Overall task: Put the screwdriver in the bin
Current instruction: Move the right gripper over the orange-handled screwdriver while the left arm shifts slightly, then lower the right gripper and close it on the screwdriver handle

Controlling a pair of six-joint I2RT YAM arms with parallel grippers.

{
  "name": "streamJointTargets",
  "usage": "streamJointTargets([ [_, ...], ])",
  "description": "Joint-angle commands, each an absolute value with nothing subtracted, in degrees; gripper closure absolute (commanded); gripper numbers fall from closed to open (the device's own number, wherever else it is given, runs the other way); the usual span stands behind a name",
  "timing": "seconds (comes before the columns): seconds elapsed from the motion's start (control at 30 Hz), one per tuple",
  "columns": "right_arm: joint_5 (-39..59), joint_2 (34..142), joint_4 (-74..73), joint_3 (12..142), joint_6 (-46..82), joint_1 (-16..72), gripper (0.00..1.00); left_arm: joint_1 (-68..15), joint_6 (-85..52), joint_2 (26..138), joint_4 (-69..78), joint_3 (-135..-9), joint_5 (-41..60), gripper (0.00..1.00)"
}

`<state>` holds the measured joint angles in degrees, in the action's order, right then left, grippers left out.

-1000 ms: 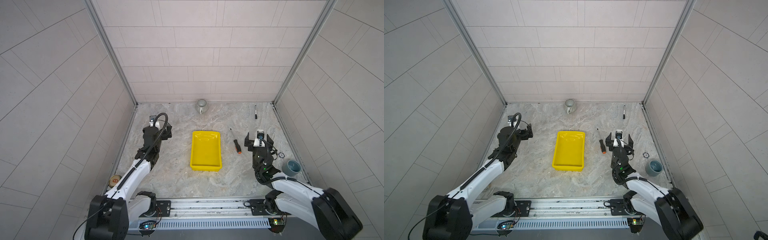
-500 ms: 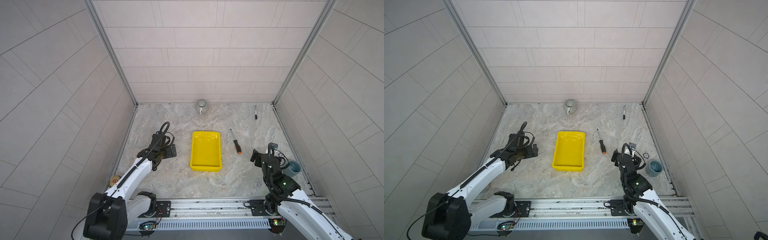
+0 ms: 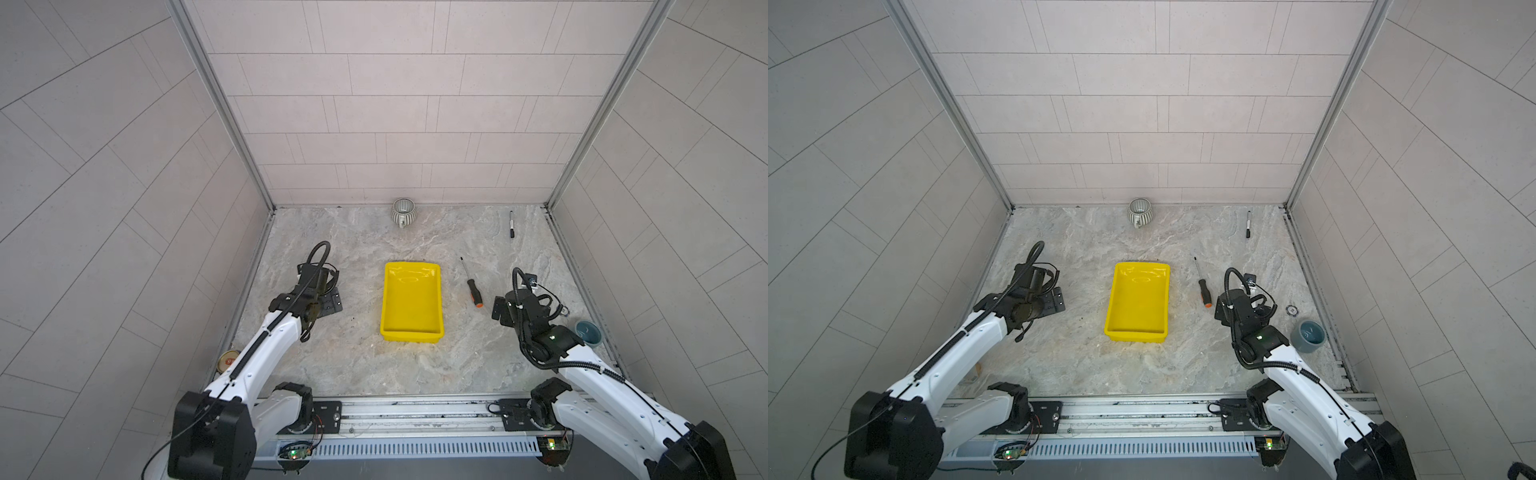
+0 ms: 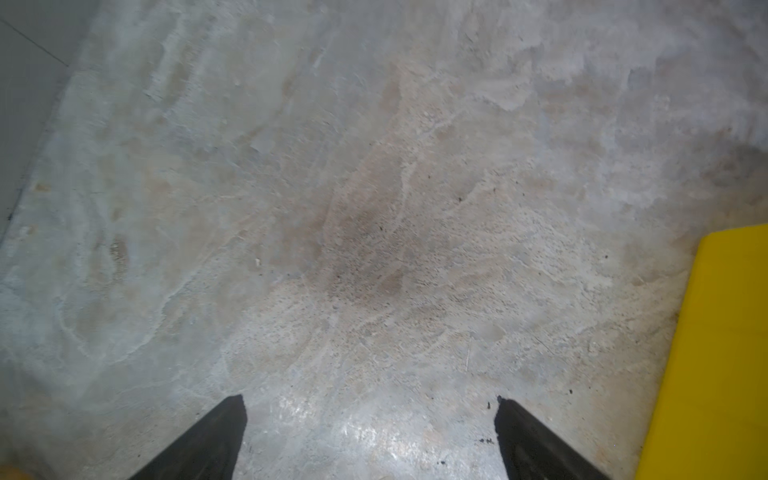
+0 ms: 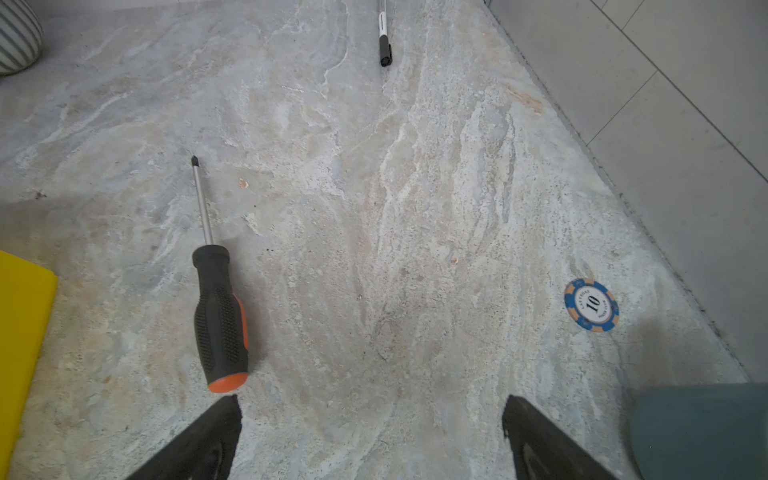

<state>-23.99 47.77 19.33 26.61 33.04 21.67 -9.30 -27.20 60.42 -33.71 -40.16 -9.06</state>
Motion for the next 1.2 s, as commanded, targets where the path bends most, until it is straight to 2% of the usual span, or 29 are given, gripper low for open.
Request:
streamJointTargets([
  [0.0, -24.4, 47.5, 25.1, 30.5, 41.3, 18.3, 0.01, -5.7, -28.6, 55.9, -35.0, -37.9, -9.2, 0.00],
  [0.1, -11.9, 47.5, 23.1, 32.3, 38.6, 12.2, 0.01, -3.3, -29.3, 52.8, -34.5, -36.6, -9.9, 0.00],
  [0.23, -6.7, 54.3, 23.5, 37.6, 32.3, 12.2, 0.01, -2.6, -38.9, 51.8, -34.2, -32.0, -20.0, 0.00],
  [0.3, -3.8, 59.7, 26.7, 41.3, 30.8, 12.3, 0.01, -1.5, -38.3, 52.6, -28.2, -28.5, -16.4, 0.00],
  [0.4, 2.1, 68.9, 28.1, 46.0, 27.2, 13.2, 0.05, -0.8, -36.7, 53.5, -30.7, -30.7, -14.7, 0.00],
  [0.5, 4.2, 77.5, 36.6, 52.8, 26.4, 13.4, 0.10, -0.8, -35.6, 50.3, -31.5, -30.3, -11.1, 0.00],
  [0.57, 5.1, 82.3, 38.1, 55.6, 25.9, 13.6, 0.19, -0.8, -34.3, 46.5, -28.9, -28.0, -8.0, 0.00],
  [0.67, 6.8, 88.6, 39.2, 58.8, 25.1, 13.8, 0.41, -0.8, -34.6, 39.8, -27.1, -25.0, -8.2, 0.00],
  [0.7, 6.6, 90.1, 39.9, 59.7, 25.1, 14.1, 0.44, -0.9, -34.5, 38.0, -26.0, -23.6, -7.3, 0.00],
  [1.17, 1.9, 97.0, 39.6, 62.5, 23.8, 17.1, 0.47, -1.5, -31.9, 32.9, -23.6, -21.6, -0.4, 0.07],
])
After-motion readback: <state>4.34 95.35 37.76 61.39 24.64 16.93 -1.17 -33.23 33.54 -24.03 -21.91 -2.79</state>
